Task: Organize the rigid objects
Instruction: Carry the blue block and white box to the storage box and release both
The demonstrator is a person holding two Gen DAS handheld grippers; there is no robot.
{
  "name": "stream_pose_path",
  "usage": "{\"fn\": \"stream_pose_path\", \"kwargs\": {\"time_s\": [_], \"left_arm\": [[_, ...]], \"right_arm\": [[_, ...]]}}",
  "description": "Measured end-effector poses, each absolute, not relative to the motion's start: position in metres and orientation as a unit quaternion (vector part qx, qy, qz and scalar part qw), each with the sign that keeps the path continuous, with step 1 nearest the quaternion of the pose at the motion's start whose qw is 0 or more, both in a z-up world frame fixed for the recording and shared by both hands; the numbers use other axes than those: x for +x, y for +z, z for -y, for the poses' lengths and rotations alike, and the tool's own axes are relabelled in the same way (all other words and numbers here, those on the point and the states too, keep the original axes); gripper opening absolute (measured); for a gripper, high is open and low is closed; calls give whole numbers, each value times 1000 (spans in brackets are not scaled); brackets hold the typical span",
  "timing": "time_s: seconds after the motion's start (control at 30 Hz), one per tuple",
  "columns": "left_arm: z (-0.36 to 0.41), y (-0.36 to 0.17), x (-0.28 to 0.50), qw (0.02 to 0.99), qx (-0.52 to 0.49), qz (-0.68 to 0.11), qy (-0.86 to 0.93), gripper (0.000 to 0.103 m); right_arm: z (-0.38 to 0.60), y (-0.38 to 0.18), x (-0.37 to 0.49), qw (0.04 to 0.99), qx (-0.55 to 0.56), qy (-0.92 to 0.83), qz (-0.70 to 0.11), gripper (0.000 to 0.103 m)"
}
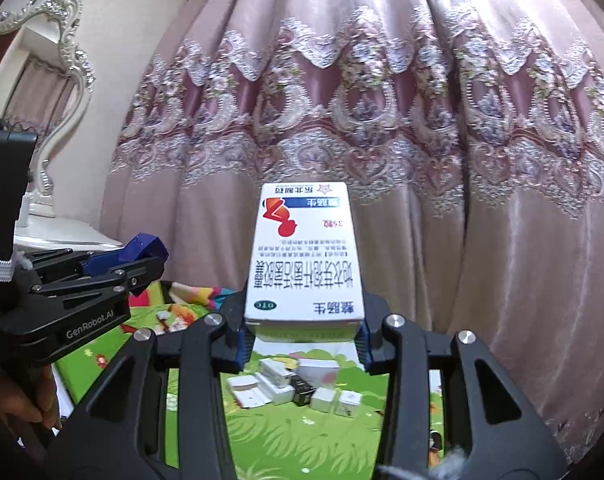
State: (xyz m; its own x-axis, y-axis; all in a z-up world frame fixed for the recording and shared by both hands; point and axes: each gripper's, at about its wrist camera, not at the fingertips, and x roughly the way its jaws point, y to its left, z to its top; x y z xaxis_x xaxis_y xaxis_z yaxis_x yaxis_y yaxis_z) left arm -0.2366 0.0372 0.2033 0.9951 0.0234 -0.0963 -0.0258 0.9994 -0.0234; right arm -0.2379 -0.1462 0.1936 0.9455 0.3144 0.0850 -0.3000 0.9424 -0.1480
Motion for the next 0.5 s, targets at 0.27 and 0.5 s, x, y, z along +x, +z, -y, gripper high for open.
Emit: {"fn": "stream_pose_path", "kwargs": {"time_s": [0.27, 0.5], "left_arm": [[-118, 178, -281, 990, -41, -89, 104, 29], [-172, 159, -316, 975, -62, -117, 181, 29]], "right_arm": [[86, 178, -246, 959, -94, 267, 16, 44], [17, 156, -269, 913, -143, 383, -7, 44]]}}
